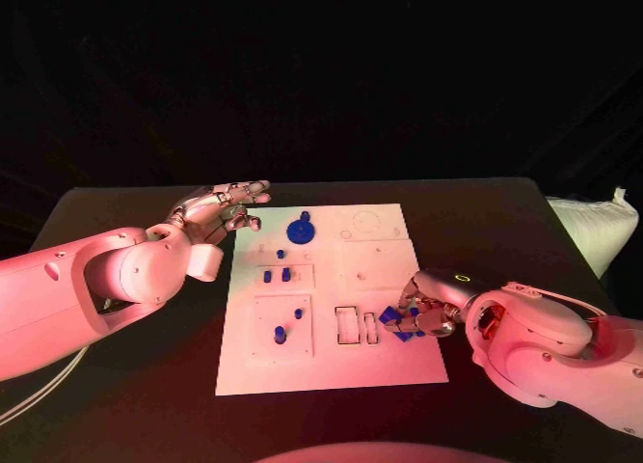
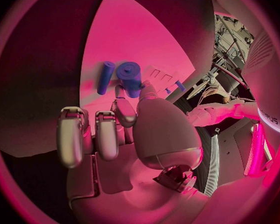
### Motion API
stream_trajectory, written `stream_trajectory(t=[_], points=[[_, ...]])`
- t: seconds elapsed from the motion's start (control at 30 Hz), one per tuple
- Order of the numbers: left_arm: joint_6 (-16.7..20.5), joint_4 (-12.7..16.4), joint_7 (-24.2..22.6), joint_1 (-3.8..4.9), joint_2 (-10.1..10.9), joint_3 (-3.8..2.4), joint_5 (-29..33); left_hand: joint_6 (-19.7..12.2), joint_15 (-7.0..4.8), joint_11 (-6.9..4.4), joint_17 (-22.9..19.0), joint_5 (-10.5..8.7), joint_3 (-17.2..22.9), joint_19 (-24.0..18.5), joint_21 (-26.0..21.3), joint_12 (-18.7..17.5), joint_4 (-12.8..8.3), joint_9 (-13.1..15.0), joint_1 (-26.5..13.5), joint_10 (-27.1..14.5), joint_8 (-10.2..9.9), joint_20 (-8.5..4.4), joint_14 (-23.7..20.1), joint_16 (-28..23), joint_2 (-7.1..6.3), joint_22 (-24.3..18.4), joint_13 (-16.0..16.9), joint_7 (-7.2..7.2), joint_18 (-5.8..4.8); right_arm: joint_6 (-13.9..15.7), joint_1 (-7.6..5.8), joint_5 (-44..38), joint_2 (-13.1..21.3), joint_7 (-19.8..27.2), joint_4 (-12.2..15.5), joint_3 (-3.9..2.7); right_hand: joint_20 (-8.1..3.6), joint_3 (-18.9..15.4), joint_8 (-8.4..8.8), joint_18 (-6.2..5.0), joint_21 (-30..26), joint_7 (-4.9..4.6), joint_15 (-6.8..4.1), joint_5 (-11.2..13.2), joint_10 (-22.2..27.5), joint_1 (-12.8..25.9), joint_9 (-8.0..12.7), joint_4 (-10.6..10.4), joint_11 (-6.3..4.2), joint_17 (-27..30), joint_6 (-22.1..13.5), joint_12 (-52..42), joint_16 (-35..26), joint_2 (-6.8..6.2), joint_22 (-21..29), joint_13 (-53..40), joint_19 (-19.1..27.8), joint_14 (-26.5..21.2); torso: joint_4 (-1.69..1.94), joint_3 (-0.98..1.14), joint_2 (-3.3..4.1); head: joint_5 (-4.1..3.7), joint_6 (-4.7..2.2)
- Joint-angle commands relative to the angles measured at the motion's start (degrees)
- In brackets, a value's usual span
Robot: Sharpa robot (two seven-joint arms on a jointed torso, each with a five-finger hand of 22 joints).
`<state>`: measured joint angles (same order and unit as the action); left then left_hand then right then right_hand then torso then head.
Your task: Assemble the parts on the task board
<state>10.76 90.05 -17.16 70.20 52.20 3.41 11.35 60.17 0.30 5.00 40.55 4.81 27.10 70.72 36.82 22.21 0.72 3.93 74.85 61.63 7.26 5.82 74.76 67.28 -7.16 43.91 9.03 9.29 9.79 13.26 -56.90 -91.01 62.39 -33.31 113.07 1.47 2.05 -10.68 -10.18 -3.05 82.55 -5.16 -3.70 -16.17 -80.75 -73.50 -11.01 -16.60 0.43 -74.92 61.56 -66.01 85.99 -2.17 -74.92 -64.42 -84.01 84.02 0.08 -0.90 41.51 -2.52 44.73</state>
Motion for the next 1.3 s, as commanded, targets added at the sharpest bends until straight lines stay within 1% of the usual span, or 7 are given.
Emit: stream_trajectory(t=[0.03,0.57,0.77,0.87,1.0,1.1,1.3], points=[[-1.2,0.1,-0.3,0.02,0.0,-0.02,-0.2,-0.5,-0.03,-0.04,-0.1,0.21,0.0,-0.1,-0.2,0.2,-0.3,0.0,0.1,-0.3,0.4,0.17,-0.5,-0.3,0.52,-0.1,0.1,0.06,0.61,-2.3,0.37,-1.3,-0.8,-0.4,-0.9,0.04,0.24,-0.4,-0.43,0.7,0.2,0.03,0.09,0.3,-0.1,0.7,-0.1,0.0,0.02,-8.0,-0.5,-0.2,0.2,0.0,-5.6,-4.4,-2.2,4.7,0.04,-0.02,0.0,0.11,0.1],[-1.3,0.2,-0.2,0.02,0.2,-0.02,-0.2,-0.5,-0.03,-0.04,-0.1,0.21,0.0,-0.1,-0.2,0.2,-0.3,0.0,0.1,-0.3,0.4,0.17,-0.5,-0.3,0.52,-0.1,0.1,0.06,0.61,-0.5,0.93,-1.3,-2.4,-0.4,-2.3,0.04,-0.03,0.0,-1.96,0.98,1.2,0.72,-0.33,-1.4,-0.8,-1.6,-1.5,0.7,-0.56,-9.2,1.3,-0.9,0.9,1.72,-6.8,-6.2,-2.7,4.9,-0.08,-0.03,-0.08,0.25,0.33],[-1.3,0.2,-0.2,0.02,0.2,-0.02,-0.2,-0.5,-0.03,-0.04,-0.1,0.21,0.0,-0.1,-0.2,0.2,-0.3,0.0,0.1,-0.3,0.4,0.17,-0.5,-0.3,0.52,-0.1,0.1,0.06,0.61,5.9,0.95,0.7,-2.1,-0.4,-1.3,0.01,-0.47,0.0,-2.74,1.21,2.0,1.35,-0.8,-4.0,-1.6,-0.8,-2.4,0.0,-1.11,-10.3,2.8,-1.8,1.5,4.19,-7.8,-7.6,-3.1,5.1,-0.06,0.01,-0.1,0.29,0.22],[-1.3,0.3,-0.2,0.02,0.3,-0.01,-0.2,-0.5,-0.03,-0.04,-0.1,0.21,0.0,-0.1,-0.2,0.2,-0.3,0.0,0.1,-0.3,0.4,0.17,-0.5,-0.3,0.52,-0.1,0.1,0.06,0.61,10.2,0.94,2.4,-1.7,-0.3,-0.2,-0.17,-0.57,-0.6,-2.85,1.24,2.1,1.51,-0.9,-4.0,-1.7,0.3,-2.6,-0.1,-1.23,-10.5,3.1,-1.6,1.6,4.49,-8.0,-7.8,-3.1,5.1,-0.04,0.01,-0.06,0.25,0.17],[-1.4,0.3,-0.2,0.02,0.3,-0.01,-0.2,-0.5,-0.03,-0.04,-0.1,0.21,0.0,-0.1,-0.2,0.2,-0.3,0.0,0.1,-0.3,0.4,0.17,-0.5,-0.3,0.52,-0.1,0.1,0.06,0.61,12.6,0.83,4.1,-1.4,-0.1,1.3,-0.48,-0.68,-1.2,-2.86,1.29,2.2,1.64,-0.99,-4.6,-1.9,1.4,-2.8,-0.1,-1.35,-10.8,3.3,-1.7,1.8,4.91,-8.2,-8.1,-3.2,5.2,-0.02,-0.04,-0.06,0.21,0.18],[-1.4,0.3,-0.2,0.02,0.3,-0.01,-0.2,-0.5,-0.03,-0.04,-0.1,0.21,0.0,-0.1,-0.2,0.2,-0.3,0.0,0.1,-0.3,0.4,0.17,-0.5,-0.3,0.52,-0.1,0.1,0.06,0.61,12.9,0.74,5.2,-1.4,-0.1,2.0,-0.65,-0.73,-1.5,-2.81,1.31,2.3,1.71,-1.05,-5.4,-2.0,1.9,-2.9,-0.1,-1.4,-10.9,3.3,-1.5,1.8,5.11,-8.3,-8.2,-3.2,5.2,-0.01,-0.05,-0.06,0.2,0.16],[-1.4,0.3,-0.2,0.02,0.3,-0.01,-0.2,-0.5,-0.03,-0.04,-0.1,0.22,0.0,-0.1,-0.2,0.3,-0.3,0.0,0.1,-0.4,0.4,0.18,-0.5,-0.2,0.55,-0.1,0.1,0.05,0.62,9.2,0.67,7.9,-2.8,-0.5,2.0,-0.79,-0.76,-1.7,-2.78,1.33,2.4,1.74,-1.07,-5.8,-2.0,2.0,-3.0,0.0,-1.43,-11.0,3.4,-1.5,1.9,5.09,-8.4,-8.2,-3.3,5.2,-0.07,-0.06,-0.04,0.45,0.21]])
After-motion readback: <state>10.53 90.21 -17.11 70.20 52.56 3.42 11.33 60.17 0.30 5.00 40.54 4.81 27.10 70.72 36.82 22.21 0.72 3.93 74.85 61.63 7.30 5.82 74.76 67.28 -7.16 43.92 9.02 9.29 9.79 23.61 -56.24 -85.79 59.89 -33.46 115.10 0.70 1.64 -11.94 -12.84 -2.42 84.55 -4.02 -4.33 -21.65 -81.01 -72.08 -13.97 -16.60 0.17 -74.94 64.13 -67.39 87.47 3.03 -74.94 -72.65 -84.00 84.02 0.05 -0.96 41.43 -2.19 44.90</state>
